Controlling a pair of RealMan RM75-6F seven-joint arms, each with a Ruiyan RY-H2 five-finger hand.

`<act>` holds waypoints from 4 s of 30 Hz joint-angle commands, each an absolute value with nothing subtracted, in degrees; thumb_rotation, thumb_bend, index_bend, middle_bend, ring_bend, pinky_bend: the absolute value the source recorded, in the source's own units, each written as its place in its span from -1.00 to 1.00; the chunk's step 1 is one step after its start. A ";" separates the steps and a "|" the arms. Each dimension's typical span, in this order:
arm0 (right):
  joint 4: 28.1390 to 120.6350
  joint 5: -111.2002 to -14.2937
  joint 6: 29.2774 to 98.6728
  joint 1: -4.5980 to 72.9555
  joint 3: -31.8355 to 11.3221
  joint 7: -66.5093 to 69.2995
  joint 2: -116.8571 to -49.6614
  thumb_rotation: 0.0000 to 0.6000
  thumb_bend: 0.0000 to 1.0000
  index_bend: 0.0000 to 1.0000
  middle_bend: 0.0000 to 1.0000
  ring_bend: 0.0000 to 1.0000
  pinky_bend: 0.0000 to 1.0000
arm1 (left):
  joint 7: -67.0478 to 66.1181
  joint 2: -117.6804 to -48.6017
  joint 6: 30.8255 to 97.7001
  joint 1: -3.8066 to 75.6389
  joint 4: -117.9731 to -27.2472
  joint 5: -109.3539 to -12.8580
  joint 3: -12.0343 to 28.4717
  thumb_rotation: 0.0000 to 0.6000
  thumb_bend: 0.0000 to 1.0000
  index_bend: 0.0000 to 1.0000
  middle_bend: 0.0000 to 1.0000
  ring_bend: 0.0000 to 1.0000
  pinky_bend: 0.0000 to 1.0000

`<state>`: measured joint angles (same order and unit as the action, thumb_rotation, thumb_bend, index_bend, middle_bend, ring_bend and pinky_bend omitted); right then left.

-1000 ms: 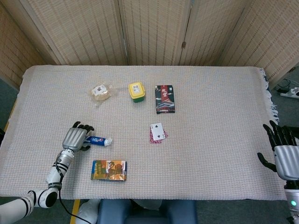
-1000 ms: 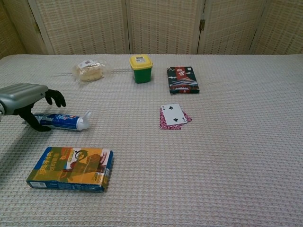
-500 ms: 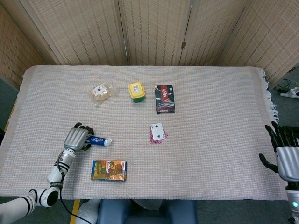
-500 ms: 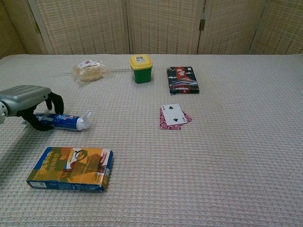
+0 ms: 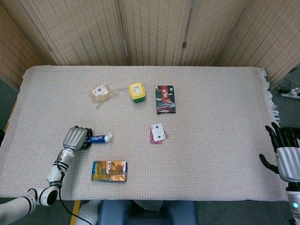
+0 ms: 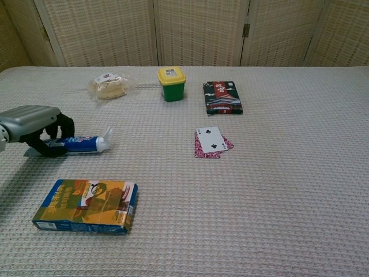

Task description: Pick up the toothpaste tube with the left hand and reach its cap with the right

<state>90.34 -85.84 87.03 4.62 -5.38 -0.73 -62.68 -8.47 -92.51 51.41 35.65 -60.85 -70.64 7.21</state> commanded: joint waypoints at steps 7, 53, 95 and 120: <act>91.54 -87.74 87.51 5.10 -5.35 -0.36 -62.03 1.00 -0.31 -1.00 -0.82 -0.77 -1.00 | 4.70 -92.08 54.56 35.48 -57.90 -77.97 5.74 1.00 0.40 0.41 0.64 0.45 0.31; 116.19 -85.59 55.24 38.37 -12.73 -12.12 -65.01 0.80 0.17 -0.33 -0.75 -0.93 -1.00 | -11.56 -82.66 56.74 44.86 -99.75 -70.23 13.18 1.00 0.61 0.50 0.74 0.55 0.44; 112.62 -88.13 61.37 36.41 -9.52 11.08 -63.93 0.65 0.08 -0.35 -0.75 -0.89 -1.00 | -3.33 -84.42 62.73 42.85 -96.68 -74.83 12.53 1.00 0.63 0.52 0.75 0.54 0.44; 103.06 -88.85 60.88 42.34 -12.02 41.76 -74.09 0.27 -0.75 -1.00 -1.00 -1.00 -1.00 | -1.04 -88.37 66.79 42.03 -95.47 -78.72 13.06 1.00 0.63 0.53 0.75 0.54 0.44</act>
